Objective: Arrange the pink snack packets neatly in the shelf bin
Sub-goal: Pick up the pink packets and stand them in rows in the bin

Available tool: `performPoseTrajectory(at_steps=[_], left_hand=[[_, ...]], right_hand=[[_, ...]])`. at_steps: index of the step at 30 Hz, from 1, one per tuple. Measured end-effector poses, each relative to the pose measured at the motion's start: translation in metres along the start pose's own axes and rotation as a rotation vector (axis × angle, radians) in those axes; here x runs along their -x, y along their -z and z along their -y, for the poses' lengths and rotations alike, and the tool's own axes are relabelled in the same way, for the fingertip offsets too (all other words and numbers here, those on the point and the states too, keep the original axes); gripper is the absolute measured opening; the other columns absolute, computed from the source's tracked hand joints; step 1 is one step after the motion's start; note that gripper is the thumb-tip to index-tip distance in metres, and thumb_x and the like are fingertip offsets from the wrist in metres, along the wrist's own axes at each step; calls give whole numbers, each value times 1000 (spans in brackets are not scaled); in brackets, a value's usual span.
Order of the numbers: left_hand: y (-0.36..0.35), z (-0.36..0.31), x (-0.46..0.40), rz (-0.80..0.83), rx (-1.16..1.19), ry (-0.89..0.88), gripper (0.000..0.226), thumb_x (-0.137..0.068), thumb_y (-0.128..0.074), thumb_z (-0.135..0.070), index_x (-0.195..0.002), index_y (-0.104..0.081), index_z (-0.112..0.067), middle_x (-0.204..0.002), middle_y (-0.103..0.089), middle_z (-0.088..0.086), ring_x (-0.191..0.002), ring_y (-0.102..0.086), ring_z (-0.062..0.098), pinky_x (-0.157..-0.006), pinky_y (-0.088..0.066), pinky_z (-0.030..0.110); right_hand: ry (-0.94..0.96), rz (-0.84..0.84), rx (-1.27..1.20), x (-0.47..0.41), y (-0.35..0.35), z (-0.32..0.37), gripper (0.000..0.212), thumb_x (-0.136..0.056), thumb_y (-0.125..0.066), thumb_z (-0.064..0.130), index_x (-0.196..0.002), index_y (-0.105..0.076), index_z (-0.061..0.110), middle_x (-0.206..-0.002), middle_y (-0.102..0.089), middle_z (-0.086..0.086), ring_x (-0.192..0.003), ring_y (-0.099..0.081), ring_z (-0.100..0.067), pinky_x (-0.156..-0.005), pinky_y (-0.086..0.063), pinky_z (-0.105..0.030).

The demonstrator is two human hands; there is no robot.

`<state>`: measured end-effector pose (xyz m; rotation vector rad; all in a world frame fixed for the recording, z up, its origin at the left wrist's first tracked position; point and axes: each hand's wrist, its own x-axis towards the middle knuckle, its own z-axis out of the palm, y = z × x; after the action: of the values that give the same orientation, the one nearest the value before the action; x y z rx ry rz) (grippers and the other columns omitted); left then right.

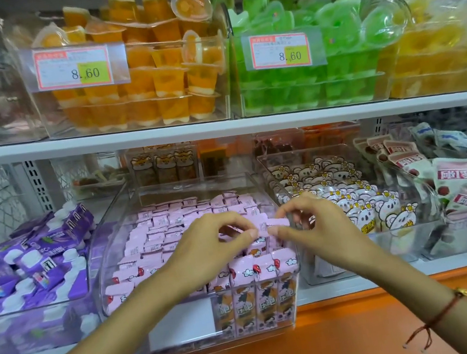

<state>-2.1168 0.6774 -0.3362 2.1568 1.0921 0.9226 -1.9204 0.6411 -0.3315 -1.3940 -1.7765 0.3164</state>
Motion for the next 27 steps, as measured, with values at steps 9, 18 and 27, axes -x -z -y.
performPoseTrajectory(at_steps=[9, 18, 27], left_hand=[[-1, -8, 3, 132, -502, -55, 24, -93, -52, -42, -96, -71, -28, -72, -66, -11, -65, -57, 3, -52, -38, 20], [6, -22, 36, -151, -18, -357, 69, -76, -63, -7, -127, -39, -47, -133, -39, -26, -124, -38, -6, -91, -35, 3], [18, -33, 38, -236, 425, -97, 37, -73, -72, -38, -109, -67, -30, -98, -72, -13, -85, -69, 3, -63, -54, 16]], right_hand=[[94, -398, -191, -3, 3, 23, 14, -93, -57, 23, -80, -60, 17, -83, -60, 3, -73, -54, -8, -65, -42, -18], [-346, -380, -870, 0, 5, 39, 20, -97, -49, 21, -88, -58, 5, -69, -66, 0, -53, -59, -1, -51, -49, -12], [-551, -203, -884, 5, 0, 44, 24, -95, -54, 30, -83, -58, 9, -56, -53, 2, -40, -44, -3, -37, -34, -15]])
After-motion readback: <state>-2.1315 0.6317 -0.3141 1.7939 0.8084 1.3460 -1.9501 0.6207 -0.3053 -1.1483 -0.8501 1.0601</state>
